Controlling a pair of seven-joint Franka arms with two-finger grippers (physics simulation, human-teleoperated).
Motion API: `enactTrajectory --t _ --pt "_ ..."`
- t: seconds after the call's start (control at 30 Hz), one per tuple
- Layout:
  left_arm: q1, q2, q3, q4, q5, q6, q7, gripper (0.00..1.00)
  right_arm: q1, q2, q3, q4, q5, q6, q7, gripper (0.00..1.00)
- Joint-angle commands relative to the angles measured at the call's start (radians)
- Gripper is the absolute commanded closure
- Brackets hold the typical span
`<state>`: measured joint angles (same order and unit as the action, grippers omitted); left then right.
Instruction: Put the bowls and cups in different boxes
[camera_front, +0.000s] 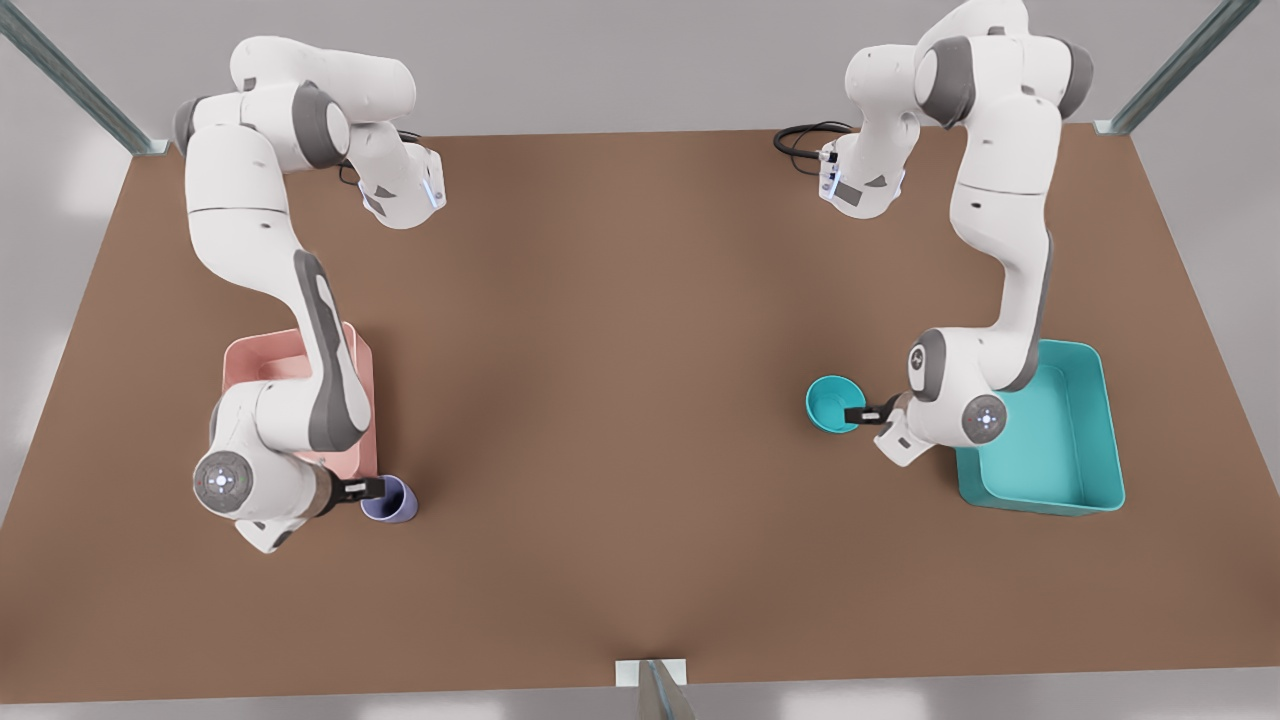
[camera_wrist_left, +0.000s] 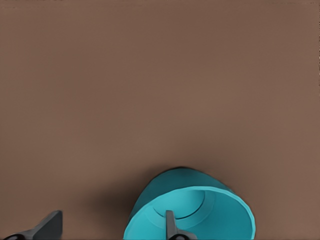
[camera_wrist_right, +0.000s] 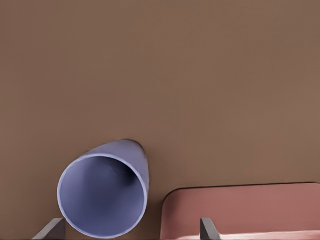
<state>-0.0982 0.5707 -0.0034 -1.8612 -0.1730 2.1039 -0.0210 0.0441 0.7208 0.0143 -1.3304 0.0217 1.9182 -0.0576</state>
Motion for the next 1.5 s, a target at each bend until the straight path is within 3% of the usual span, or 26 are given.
enactTrajectory --t 0.0,0.07,0.13,0.2,0.23,0.43,0.5,0.63,0.77,0.93,1.07,1.2,1.23,1.27,1.37,1.43,1.47 --pt "-0.003 0.008 -0.003 -0.001 -0.025 0.067 0.082 0.03 -0.001 0.011 -0.001 0.0 0.021 0.039 0.025 0.0" --pt "-0.008 0.011 -0.01 -0.003 -0.051 0.065 0.082 0.14 -0.001 0.022 -0.001 -0.001 0.02 0.039 0.025 0.0" --pt "-0.008 0.011 -0.009 -0.003 -0.051 0.061 0.082 0.49 -0.001 0.022 -0.002 -0.024 0.018 0.062 0.025 0.0" --pt "-0.008 0.012 -0.009 -0.003 -0.052 0.058 0.081 0.73 -0.006 0.022 -0.002 -0.044 0.011 0.073 0.024 0.0" --pt "-0.008 0.011 -0.009 -0.003 -0.062 0.053 0.078 0.79 -0.006 0.022 -0.004 -0.053 0.01 0.078 0.024 0.0" --pt "-0.006 -0.041 0.011 0.045 -0.072 -0.099 0.079 0.79 -0.01 0.038 -0.004 -0.081 0.018 0.102 0.025 0.0" --pt "-0.005 -0.072 0.051 0.12 -0.068 -0.223 0.079 0.79 -0.015 0.04 -0.005 -0.082 0.015 0.116 0.024 0.0" --pt "0.112 -0.181 0.167 0.209 0.066 -0.243 0.263 0.79 -0.015 0.06 -0.007 -0.079 0.015 0.122 0.024 0.02" --pt "0.123 -0.175 0.332 0.201 0.07 -0.099 0.435 0.79 -0.012 0.066 -0.007 -0.078 0.017 0.122 0.024 0.34" --pt "0.184 -0.054 0.344 0.191 0.07 0.053 0.5 0.79 -0.009 0.066 -0.005 -0.072 0.017 0.12 0.025 0.77" --pt "0.189 0.02 0.342 0.096 0.064 0.203 0.5 0.79 -0.006 0.054 -0.001 -0.067 0.018 0.108 0.022 0.79" --pt "0.195 0.041 0.341 0.077 0.064 0.202 0.5 0.79 -0.016 -0.122 0.001 -0.118 0.023 -0.03 -0.031 0.79" --pt "0.195 0.046 0.341 0.077 0.064 0.202 0.501 0.77 -0.039 -0.172 0.001 -0.16 0.024 -0.034 -0.085 0.79" --pt "0.195 0.046 0.341 0.077 0.064 0.2 0.504 0.03 -0.064 -0.233 0.001 -0.225 0.024 -0.034 -0.142 0.79" --pt "0.195 0.014 0.339 0.089 0.067 0.136 0.507 0.0 -0.139 -0.383 -0.004 -0.366 0.023 -0.048 -0.312 0.79" --pt "0.192 -0.051 0.341 0.157 0.153 -0.017 0.501 0.0 -0.173 -0.423 -0.011 -0.406 -0.014 -0.067 -0.33 0.79" --pt "0.177 -0.121 0.342 0.22 0.171 -0.198 0.471 0.0 -0.194 -0.422 -0.011 -0.418 -0.025 -0.067 -0.343 0.79"
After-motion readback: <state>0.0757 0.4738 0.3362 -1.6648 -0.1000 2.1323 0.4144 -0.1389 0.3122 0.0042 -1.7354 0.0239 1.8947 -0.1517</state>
